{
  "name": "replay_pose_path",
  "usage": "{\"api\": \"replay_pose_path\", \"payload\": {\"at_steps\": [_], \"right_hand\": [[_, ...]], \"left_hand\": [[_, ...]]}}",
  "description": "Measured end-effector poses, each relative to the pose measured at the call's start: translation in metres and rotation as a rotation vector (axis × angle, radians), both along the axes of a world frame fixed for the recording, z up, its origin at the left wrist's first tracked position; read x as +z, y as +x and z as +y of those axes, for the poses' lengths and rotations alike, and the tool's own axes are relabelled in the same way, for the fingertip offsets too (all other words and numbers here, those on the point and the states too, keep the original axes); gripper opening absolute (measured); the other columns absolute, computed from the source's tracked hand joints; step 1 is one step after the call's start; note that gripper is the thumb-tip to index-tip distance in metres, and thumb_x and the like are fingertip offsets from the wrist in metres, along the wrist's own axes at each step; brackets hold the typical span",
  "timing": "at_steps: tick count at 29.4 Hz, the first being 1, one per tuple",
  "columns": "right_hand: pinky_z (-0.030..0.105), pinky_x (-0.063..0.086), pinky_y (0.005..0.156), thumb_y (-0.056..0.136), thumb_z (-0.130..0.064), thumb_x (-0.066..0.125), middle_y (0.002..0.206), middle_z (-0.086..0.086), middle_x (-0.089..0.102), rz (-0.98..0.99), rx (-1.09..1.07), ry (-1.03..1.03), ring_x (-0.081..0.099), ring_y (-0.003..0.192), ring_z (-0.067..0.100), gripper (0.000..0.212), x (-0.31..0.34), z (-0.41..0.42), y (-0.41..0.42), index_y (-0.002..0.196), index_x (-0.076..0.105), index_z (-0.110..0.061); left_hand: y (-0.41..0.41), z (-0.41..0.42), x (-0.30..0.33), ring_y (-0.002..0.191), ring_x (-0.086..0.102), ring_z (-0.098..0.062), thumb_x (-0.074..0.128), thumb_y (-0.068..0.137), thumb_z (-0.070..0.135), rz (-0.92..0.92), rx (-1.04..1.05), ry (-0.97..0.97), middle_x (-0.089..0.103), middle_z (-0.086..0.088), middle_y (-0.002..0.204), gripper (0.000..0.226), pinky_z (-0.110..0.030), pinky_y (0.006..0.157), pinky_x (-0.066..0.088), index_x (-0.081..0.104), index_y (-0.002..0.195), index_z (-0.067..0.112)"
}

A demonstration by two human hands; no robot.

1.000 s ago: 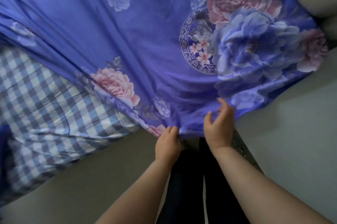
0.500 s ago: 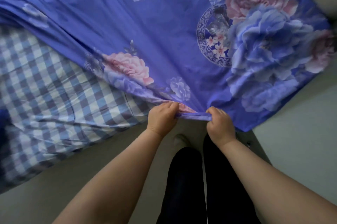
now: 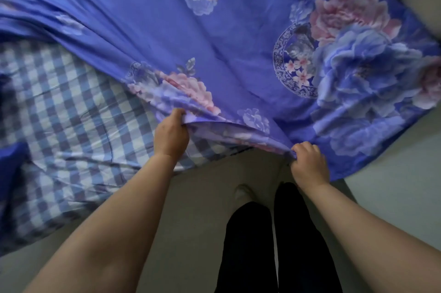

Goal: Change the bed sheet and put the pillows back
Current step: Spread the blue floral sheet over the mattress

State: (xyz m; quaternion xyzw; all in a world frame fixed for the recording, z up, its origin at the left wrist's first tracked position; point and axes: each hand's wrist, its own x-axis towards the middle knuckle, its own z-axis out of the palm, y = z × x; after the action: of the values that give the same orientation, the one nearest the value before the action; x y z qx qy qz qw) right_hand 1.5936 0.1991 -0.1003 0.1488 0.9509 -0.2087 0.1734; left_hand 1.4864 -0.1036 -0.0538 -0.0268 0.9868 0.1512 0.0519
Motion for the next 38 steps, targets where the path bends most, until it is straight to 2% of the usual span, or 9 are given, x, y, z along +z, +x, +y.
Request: {"api": "replay_pose_path", "payload": {"at_steps": [4,7,10,16,20,22,30,34,38], "right_hand": [[0.043,0.039,0.08,0.08,0.0,0.048,0.109,0.018,0.06,-0.068,-0.079,-0.109,0.05,0.099,0.039,0.022,-0.003,-0.011,0.001,0.094,0.065,-0.002],[0.041,0.041,0.075,0.07,-0.01,0.045,0.092,0.013,0.064,-0.028,0.192,-0.095,0.057,0.091,0.036,0.024,0.003,-0.024,0.005,0.081,0.066,-0.007],[0.041,0.047,0.056,0.058,-0.005,0.068,0.066,0.011,0.059,0.065,0.495,-0.012,0.061,0.062,0.032,0.01,0.006,-0.038,0.01,0.062,0.061,-0.01],[0.03,0.042,0.043,0.042,-0.014,0.089,0.062,0.005,0.057,0.027,0.848,0.221,0.057,0.051,0.026,0.045,-0.013,-0.052,0.016,0.084,0.075,-0.021],[0.033,0.042,0.074,0.087,-0.023,0.054,0.106,0.005,0.061,-0.151,1.002,0.347,0.061,0.093,0.027,0.037,-0.03,-0.059,0.02,0.125,0.056,-0.026],[0.035,0.036,0.083,0.094,-0.02,0.039,0.117,0.006,0.054,-0.23,1.007,0.352,0.054,0.106,0.028,0.032,-0.039,-0.063,0.019,0.124,0.048,-0.023],[0.037,0.034,0.093,0.096,-0.02,0.037,0.127,0.004,0.052,-0.401,1.112,0.406,0.044,0.12,0.027,0.031,-0.063,-0.075,0.007,0.123,0.051,-0.022],[0.038,0.036,0.093,0.094,-0.018,0.04,0.128,0.007,0.049,-0.409,1.044,0.331,0.043,0.121,0.028,0.032,-0.058,-0.07,-0.004,0.125,0.047,-0.019],[0.035,0.04,0.082,0.093,-0.017,0.041,0.117,0.005,0.055,-0.305,0.942,0.139,0.05,0.11,0.027,0.03,-0.047,-0.063,-0.036,0.121,0.052,-0.022]], "left_hand": [[0.07,-0.029,-0.014,0.084,0.065,-0.042,0.05,0.09,0.044,-0.282,0.008,-0.209,0.068,-0.02,0.095,0.032,-0.043,0.065,0.048,0.05,0.105,0.016],[0.124,-0.055,-0.025,0.097,0.066,-0.031,0.042,0.081,0.073,-0.443,-0.046,-0.293,0.068,-0.009,0.107,0.063,-0.038,0.07,0.048,0.045,0.119,0.022],[0.146,-0.076,-0.033,0.098,0.066,-0.026,0.044,0.07,0.083,-0.511,-0.068,-0.327,0.068,-0.005,0.109,0.082,-0.036,0.071,0.048,0.038,0.129,0.027],[0.153,-0.095,-0.045,0.093,0.065,-0.029,0.06,0.078,0.058,-0.66,-0.213,-0.418,0.069,-0.003,0.105,0.064,-0.032,0.07,0.045,0.037,0.128,0.025],[0.163,-0.095,-0.059,0.105,0.06,-0.023,0.056,0.087,0.043,-0.676,-0.324,-0.496,0.066,0.001,0.114,0.047,-0.03,0.081,0.04,0.046,0.13,0.029],[0.164,-0.094,-0.065,0.107,0.058,-0.023,0.054,0.087,0.038,-0.68,-0.335,-0.508,0.066,0.001,0.113,0.035,-0.03,0.082,0.038,0.051,0.121,0.027],[0.148,-0.091,-0.081,0.111,0.056,-0.023,0.052,0.086,0.027,-0.917,-0.366,-0.487,0.062,0.001,0.12,0.022,-0.031,0.086,0.034,0.054,0.108,0.028],[0.14,-0.081,-0.083,0.126,0.045,-0.024,0.07,0.075,0.049,-1.164,-0.442,-0.504,0.048,-0.002,0.137,0.067,-0.038,0.102,0.031,0.041,0.132,0.028],[0.108,-0.047,-0.084,0.117,0.056,-0.025,0.055,0.087,0.043,-0.999,-0.383,-0.326,0.057,-0.003,0.13,0.045,-0.035,0.094,0.042,0.048,0.127,0.024]]}}
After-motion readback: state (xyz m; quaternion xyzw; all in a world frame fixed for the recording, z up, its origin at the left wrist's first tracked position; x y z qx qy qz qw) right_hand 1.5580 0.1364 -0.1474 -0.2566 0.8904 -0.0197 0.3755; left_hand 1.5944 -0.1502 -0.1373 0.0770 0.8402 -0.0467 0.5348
